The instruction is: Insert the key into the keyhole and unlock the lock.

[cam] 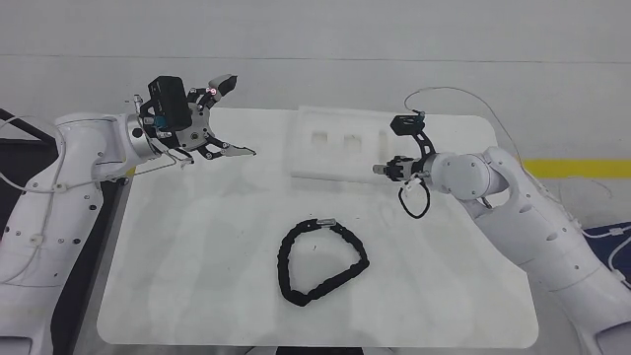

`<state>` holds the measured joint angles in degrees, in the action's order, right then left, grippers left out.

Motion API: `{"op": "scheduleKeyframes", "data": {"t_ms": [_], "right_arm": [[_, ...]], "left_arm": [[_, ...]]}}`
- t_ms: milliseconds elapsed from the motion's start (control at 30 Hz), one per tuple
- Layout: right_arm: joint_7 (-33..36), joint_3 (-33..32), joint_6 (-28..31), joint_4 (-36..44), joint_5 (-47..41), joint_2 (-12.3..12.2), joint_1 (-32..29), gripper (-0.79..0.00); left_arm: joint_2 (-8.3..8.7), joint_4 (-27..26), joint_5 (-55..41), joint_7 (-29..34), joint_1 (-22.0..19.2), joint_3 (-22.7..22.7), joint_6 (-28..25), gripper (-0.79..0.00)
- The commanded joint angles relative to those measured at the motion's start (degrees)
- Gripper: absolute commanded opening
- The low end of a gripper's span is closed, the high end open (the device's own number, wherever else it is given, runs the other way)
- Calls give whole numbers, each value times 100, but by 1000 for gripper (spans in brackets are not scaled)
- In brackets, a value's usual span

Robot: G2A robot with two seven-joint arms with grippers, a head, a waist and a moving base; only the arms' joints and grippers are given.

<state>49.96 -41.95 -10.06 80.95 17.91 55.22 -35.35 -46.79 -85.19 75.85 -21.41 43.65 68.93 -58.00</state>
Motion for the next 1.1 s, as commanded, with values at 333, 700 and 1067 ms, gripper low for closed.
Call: {"op": "scheduleKeyframes", "data": {"t_ms": [333,700,1067], "right_arm": [[116,48,-485,-103,315,139,52,-560],[329,136,-643,-346,520,289,173,-677],[492,194,-696,-599,704,431,292,-785]], "left_arm": [[0,0,0,0,0,0,0,0],[0,0,0,0,0,0,0,0],[0,0,0,0,0,0,0,0]]}}
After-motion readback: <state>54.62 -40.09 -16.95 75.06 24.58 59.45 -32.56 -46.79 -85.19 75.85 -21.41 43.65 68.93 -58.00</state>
